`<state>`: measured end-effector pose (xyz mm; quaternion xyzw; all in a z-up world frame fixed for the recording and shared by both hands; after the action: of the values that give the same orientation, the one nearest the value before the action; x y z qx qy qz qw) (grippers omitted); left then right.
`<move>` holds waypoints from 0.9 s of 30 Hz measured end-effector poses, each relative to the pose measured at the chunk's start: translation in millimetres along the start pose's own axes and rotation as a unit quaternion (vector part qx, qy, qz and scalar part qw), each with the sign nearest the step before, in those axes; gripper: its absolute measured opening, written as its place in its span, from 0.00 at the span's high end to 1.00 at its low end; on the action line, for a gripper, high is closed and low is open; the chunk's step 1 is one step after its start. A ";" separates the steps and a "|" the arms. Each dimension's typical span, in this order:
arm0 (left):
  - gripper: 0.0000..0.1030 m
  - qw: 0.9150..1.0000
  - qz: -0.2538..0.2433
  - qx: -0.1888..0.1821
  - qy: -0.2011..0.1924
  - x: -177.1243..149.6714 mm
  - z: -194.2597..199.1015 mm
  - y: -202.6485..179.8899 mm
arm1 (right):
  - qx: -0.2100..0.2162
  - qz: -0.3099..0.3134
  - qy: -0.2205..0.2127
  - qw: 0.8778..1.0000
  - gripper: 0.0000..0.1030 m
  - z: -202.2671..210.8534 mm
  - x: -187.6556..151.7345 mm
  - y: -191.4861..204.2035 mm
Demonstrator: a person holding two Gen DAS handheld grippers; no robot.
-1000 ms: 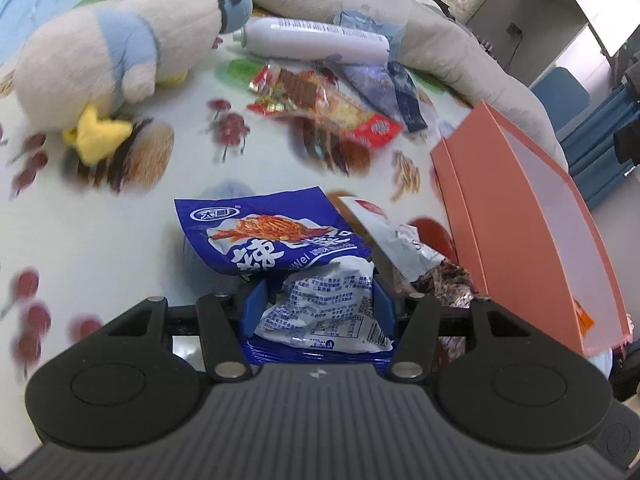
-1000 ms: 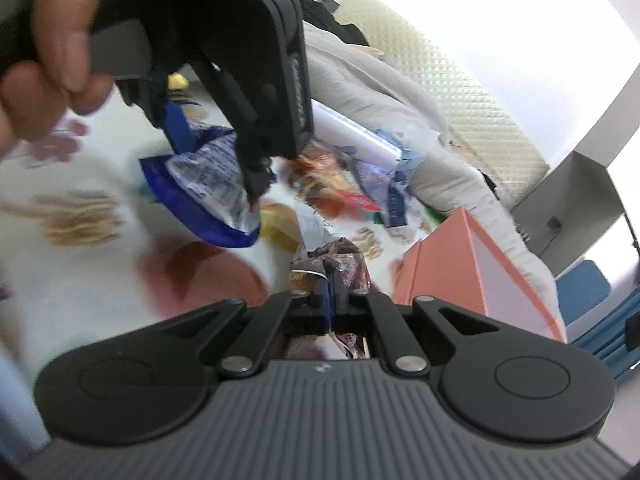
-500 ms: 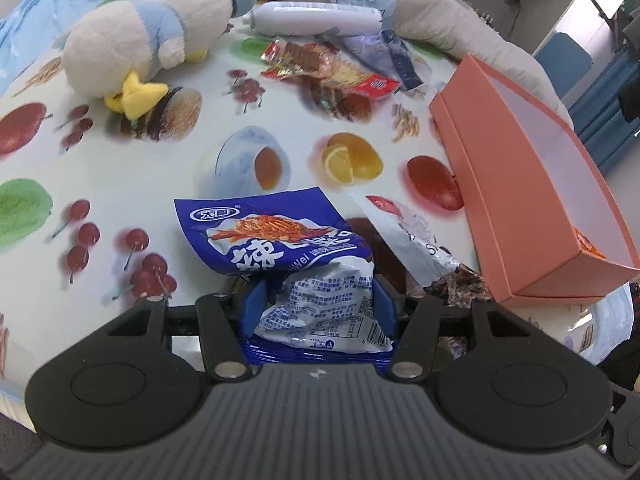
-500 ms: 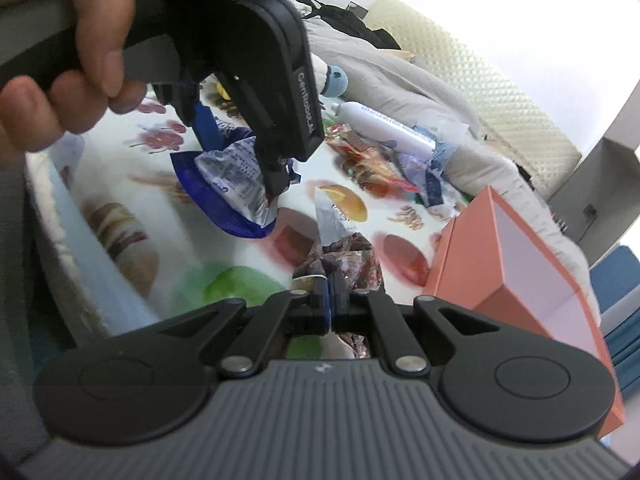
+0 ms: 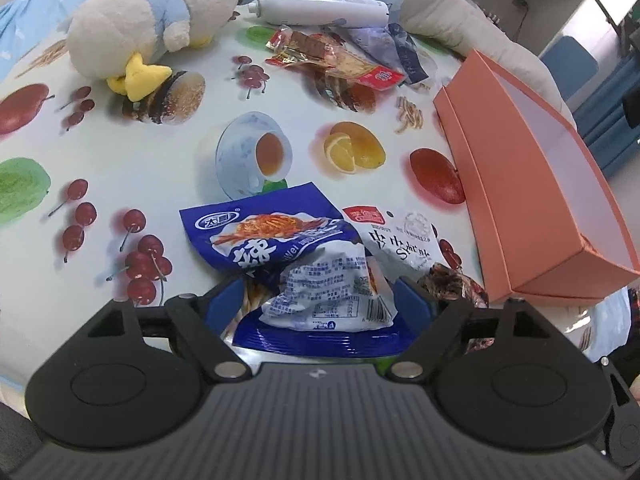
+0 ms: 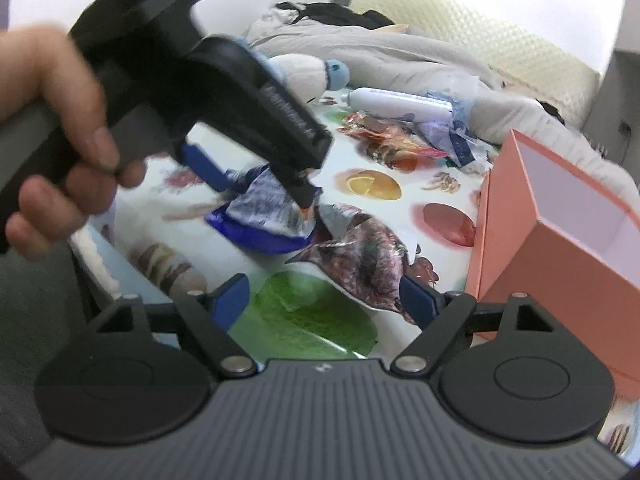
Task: Organize snacks
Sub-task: 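Grasp the blue spicy bag with the left tool while the right tool grasps the white-labeled bag, then lift the blue bag with the left tool while the right tool lifts the white-labeled bag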
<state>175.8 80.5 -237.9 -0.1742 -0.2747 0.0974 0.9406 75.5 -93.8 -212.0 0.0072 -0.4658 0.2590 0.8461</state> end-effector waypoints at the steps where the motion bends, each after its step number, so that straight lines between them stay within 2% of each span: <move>1: 0.16 1.000 0.005 0.000 -0.001 0.5 0.4 1.0 | 0.003 -0.018 -0.002 1.000 0.19 1.0 1.4 -4.3; 8: 0.16 1.000 0.026 0.002 -0.009 1.3 3.6 6.7 | -0.002 -0.148 0.012 0.989 0.19 -12.1 -0.1 -38.5; 14: 0.16 0.999 0.032 -0.005 -0.010 1.3 0.9 8.4 | -0.005 -0.164 0.024 0.986 0.19 -27.1 -1.0 -47.2; 19: 0.15 0.999 0.048 -0.007 -0.010 2.6 -2.4 9.8 | 0.019 -0.188 0.041 0.981 0.19 -38.5 5.9 -49.7; 23: 0.12 0.998 0.065 -0.016 -0.010 6.0 -1.2 9.9 | 0.044 -0.229 0.054 0.971 0.19 -41.1 11.0 -55.3; 27: 0.12 0.997 0.072 -0.018 -0.017 10.4 0.8 11.1 | 0.028 -0.252 0.051 0.966 0.16 -41.4 15.3 -59.4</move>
<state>183.0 93.8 -236.5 -0.2091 -0.2790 0.1627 0.9230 141.0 -128.2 -209.7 0.1351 -0.3976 0.0505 0.9062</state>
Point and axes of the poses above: each gripper's, at about its wrist camera, not at the fingertips, and z roughly against the way its jaws point, y to its left, x to its top, the point moved 4 cm from there along -z, roughly the way its jaws point, and after that the axes turned 5 degrees about -x, right-handed, at the moved point
